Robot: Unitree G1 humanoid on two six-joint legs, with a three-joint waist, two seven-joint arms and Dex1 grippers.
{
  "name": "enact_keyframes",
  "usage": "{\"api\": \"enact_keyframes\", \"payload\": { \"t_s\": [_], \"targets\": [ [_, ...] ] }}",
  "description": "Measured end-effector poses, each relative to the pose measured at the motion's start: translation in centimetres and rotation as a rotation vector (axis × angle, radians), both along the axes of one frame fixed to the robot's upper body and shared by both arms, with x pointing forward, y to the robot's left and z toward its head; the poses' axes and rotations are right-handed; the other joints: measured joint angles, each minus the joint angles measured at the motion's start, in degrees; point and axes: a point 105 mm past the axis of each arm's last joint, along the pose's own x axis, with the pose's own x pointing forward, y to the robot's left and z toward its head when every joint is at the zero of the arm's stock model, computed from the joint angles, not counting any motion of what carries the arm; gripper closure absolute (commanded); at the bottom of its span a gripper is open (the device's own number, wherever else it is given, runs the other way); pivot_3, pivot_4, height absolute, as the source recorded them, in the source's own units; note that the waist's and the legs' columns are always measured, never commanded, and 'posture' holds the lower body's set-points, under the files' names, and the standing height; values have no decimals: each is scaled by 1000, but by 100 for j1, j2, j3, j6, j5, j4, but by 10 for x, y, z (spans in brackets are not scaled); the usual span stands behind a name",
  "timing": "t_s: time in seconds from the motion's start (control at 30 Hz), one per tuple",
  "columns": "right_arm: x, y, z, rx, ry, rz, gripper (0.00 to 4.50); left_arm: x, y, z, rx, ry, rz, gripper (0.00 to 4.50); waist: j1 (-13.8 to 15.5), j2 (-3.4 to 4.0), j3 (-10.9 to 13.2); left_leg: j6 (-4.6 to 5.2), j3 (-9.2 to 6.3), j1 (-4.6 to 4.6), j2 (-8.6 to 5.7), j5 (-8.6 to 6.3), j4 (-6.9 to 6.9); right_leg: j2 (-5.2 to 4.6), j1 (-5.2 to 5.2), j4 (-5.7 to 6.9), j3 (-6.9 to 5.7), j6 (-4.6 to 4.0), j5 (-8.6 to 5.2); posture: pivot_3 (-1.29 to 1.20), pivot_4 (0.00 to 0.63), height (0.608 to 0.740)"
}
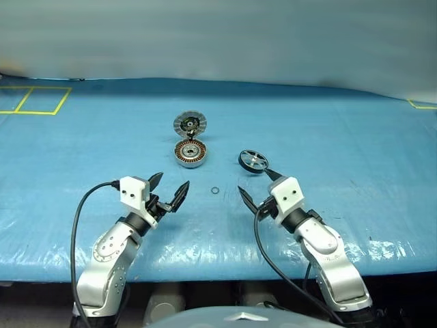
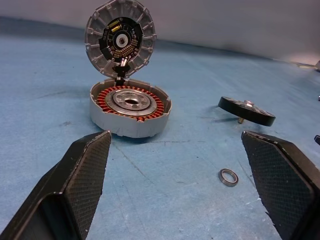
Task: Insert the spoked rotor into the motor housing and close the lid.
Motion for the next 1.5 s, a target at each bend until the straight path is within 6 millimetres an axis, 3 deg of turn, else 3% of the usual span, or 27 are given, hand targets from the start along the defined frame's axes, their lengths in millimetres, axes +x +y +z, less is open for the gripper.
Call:
{"api": "enact_keyframes", "payload": {
  "t_s": [0.27,1.4,1.5],
  "targets": [
    [1,-1,1,-3,-6,-7,0,8,-8,13,-8,-49,-30,44,-2,0,0,0,-1,0,-27,0,0,1,0,0,1,1,0,0,150,740],
    [-2,5,-2,25,-11,-8,0,7,-1,5,35,-6,-43,44,-3,0,0,0,-3,0,-25,0,0,0,0,0,0,1,1,0,150,740],
    [-2,6,-2,31,-11,-6,0,16,7,17,118,-37,-62,44,5,-1,1,-8,-11,-1,-25,5,1,7,-1,7,-4,0,0,0,150,740]
  ]
}}
